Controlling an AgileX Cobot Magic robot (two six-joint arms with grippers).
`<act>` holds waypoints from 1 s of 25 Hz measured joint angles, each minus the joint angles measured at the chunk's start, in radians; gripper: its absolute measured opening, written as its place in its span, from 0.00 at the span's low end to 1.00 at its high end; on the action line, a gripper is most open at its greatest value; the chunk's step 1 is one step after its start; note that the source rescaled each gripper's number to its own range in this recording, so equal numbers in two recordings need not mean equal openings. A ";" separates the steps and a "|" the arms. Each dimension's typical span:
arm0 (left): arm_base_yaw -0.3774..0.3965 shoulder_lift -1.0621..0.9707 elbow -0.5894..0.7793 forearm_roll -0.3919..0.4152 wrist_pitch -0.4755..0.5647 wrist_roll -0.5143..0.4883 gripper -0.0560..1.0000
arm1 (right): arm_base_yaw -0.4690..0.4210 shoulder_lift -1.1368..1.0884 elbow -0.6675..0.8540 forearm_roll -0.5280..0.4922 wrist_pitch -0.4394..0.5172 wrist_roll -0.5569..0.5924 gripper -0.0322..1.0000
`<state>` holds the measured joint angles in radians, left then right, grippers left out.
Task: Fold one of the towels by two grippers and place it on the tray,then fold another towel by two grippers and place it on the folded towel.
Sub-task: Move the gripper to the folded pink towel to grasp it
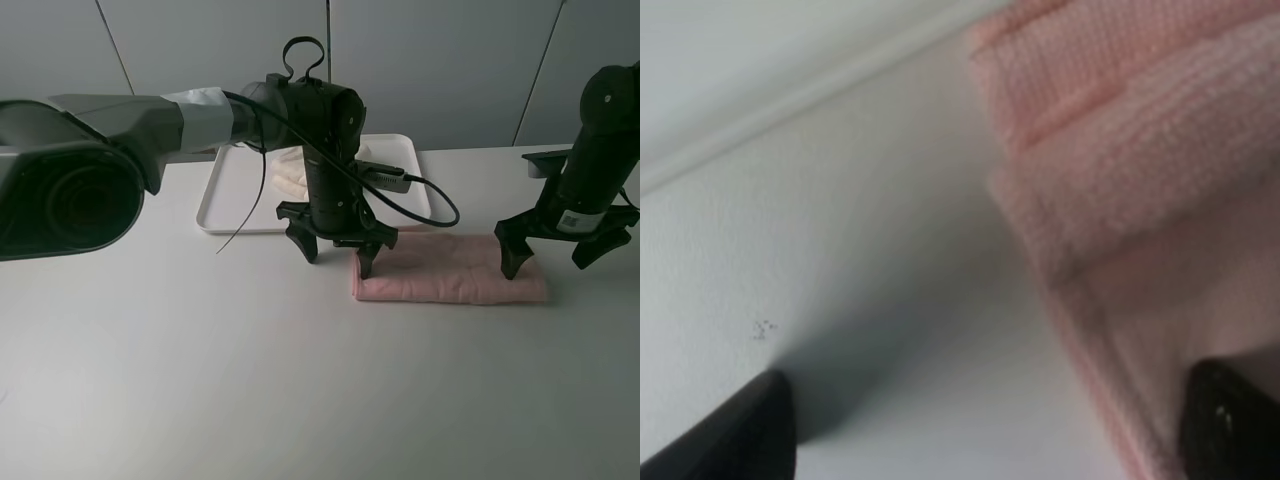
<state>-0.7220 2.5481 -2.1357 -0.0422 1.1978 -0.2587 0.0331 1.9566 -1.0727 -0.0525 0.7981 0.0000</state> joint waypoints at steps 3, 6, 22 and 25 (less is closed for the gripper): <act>0.000 0.000 0.000 0.001 0.002 0.000 0.99 | -0.010 0.020 -0.002 0.030 -0.009 0.000 1.00; 0.000 0.000 0.000 0.001 0.002 0.000 0.99 | -0.012 0.033 -0.001 0.062 -0.022 -0.011 1.00; 0.000 0.000 0.000 0.005 0.005 0.025 0.99 | -0.012 0.084 -0.019 0.156 -0.033 -0.014 0.53; 0.000 0.000 0.000 0.005 0.005 0.025 0.99 | -0.012 0.089 -0.020 0.187 -0.033 -0.021 0.34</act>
<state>-0.7220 2.5481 -2.1357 -0.0376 1.2028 -0.2338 0.0215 2.0452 -1.0931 0.1344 0.7650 -0.0211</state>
